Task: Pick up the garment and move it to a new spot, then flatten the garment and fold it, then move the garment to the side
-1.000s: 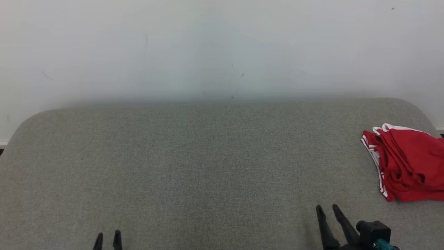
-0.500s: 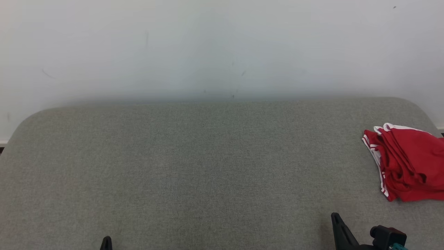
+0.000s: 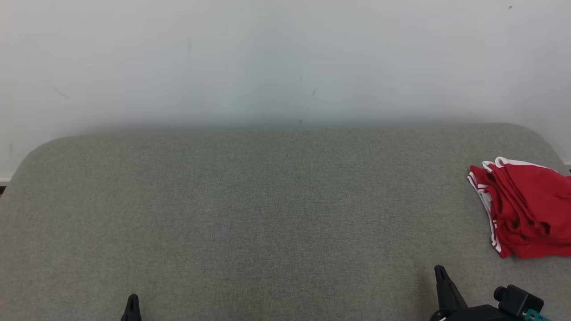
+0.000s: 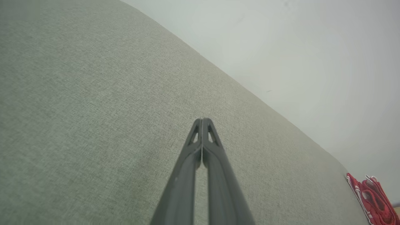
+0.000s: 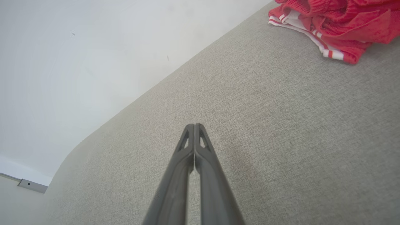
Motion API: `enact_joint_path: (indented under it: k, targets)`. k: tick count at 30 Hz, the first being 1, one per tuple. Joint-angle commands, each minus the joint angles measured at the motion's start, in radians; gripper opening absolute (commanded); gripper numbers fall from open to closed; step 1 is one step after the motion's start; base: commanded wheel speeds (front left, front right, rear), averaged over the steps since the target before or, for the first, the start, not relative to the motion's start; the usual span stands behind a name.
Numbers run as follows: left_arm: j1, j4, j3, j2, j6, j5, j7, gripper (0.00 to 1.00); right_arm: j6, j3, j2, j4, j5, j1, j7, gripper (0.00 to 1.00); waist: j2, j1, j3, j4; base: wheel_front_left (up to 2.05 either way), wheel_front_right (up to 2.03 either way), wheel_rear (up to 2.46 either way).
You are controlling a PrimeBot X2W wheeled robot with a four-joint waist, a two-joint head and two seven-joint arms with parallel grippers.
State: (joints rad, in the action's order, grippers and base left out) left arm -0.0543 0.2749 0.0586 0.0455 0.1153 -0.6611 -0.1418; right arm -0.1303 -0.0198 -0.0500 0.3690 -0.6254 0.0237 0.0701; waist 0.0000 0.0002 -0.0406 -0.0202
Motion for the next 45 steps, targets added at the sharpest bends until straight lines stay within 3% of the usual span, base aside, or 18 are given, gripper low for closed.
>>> enact_joint_path:
  k: [1, 31, 45]
  targets:
    - [0.03, -0.015, 0.003, 0.004, 0.005, -0.025, 0.005, 0.0, 0.0, -0.005, -0.001, -0.018, -0.026, 0.033, -0.003, 0.0, 0.0, -0.0001, 0.0, 0.0, 0.0, 0.0, 0.0]
    - [0.097, -0.016, 0.017, 0.005, 0.009, -0.424, 0.106, 0.0, 0.0, -0.054, -0.001, -0.061, -0.438, 0.063, -0.088, 0.0, 0.0, -0.0001, 0.015, 0.007, 0.0, 0.0, 0.0]
    - [0.121, -0.016, 0.022, 0.006, 0.012, -0.555, 0.139, 0.0, -0.001, -0.071, -0.001, -0.075, -0.571, 0.07, -0.116, 0.0, 0.0, -0.0001, 0.021, 0.009, 0.0, 0.0, 0.0]
